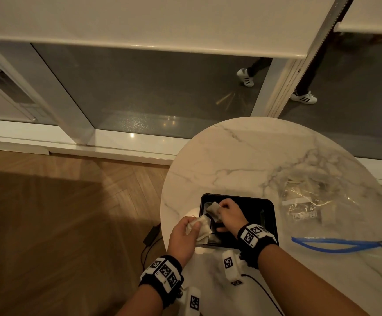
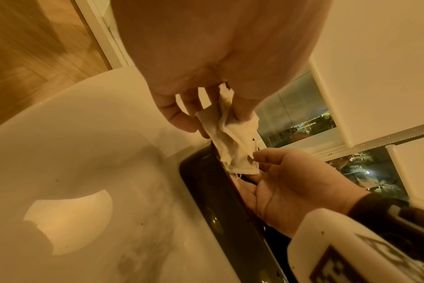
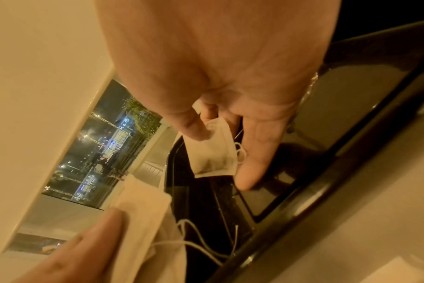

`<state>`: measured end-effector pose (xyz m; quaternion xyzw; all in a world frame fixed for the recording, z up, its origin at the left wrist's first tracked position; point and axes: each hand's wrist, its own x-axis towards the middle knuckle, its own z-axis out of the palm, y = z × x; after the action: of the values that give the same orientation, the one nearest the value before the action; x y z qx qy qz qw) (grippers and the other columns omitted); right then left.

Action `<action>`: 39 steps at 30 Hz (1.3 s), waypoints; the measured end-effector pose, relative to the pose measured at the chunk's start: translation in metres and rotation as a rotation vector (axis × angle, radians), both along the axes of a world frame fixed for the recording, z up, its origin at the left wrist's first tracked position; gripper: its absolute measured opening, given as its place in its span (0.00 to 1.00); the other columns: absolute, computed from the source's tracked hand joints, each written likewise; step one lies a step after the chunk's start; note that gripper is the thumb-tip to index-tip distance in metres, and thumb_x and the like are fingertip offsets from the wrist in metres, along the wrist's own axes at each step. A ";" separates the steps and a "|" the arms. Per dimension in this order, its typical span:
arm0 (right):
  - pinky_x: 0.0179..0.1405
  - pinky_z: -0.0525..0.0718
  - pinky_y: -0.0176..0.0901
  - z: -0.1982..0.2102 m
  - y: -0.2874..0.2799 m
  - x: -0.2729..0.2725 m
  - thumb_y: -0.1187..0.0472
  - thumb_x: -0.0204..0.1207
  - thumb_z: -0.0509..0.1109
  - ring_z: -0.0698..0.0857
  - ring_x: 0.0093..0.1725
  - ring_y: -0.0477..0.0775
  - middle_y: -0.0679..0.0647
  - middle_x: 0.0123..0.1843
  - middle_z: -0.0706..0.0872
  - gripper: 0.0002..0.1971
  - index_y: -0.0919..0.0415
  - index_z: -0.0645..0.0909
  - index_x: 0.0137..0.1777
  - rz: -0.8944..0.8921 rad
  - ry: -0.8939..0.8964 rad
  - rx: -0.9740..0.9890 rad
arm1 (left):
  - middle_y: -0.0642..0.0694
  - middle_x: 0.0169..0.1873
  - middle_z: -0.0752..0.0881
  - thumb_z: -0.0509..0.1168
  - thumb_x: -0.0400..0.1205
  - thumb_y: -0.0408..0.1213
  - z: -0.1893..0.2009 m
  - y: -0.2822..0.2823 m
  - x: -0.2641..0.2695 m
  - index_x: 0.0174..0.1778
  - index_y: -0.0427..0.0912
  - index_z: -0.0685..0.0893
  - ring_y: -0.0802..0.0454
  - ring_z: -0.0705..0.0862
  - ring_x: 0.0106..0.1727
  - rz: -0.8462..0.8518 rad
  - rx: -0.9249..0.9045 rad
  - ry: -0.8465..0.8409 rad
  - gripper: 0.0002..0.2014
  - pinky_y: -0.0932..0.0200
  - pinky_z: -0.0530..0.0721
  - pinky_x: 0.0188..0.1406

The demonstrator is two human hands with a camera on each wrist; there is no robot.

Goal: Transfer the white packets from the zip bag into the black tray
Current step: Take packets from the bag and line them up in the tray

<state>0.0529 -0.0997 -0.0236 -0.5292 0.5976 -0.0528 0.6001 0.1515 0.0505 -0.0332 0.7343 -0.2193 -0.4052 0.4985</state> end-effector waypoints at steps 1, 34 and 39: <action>0.30 0.90 0.49 0.001 0.001 -0.001 0.64 0.82 0.58 0.87 0.47 0.61 0.61 0.53 0.82 0.06 0.57 0.75 0.52 -0.008 -0.022 0.026 | 0.52 0.45 0.90 0.68 0.85 0.43 0.000 0.000 0.000 0.50 0.51 0.86 0.58 0.88 0.48 -0.003 0.000 0.002 0.02 0.63 0.85 0.49; 0.63 0.83 0.48 0.010 -0.012 0.016 0.65 0.78 0.69 0.85 0.60 0.54 0.52 0.58 0.89 0.14 0.55 0.88 0.60 0.550 0.111 -0.744 | 0.51 0.46 0.91 0.68 0.85 0.44 -0.010 0.002 0.005 0.51 0.51 0.86 0.56 0.88 0.50 -0.025 -0.008 -0.020 0.03 0.59 0.86 0.52; 0.52 0.85 0.42 0.012 -0.006 -0.006 0.63 0.76 0.72 0.85 0.45 0.49 0.50 0.45 0.86 0.04 0.58 0.87 0.49 0.168 0.070 -0.714 | 0.52 0.47 0.90 0.67 0.85 0.45 -0.007 0.002 0.006 0.51 0.51 0.86 0.56 0.88 0.51 -0.028 -0.015 -0.011 0.04 0.61 0.85 0.52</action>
<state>0.0469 -0.1058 -0.0119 -0.7539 0.5163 -0.1905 0.3589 0.1572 0.0524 -0.0406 0.7296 -0.2352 -0.4065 0.4972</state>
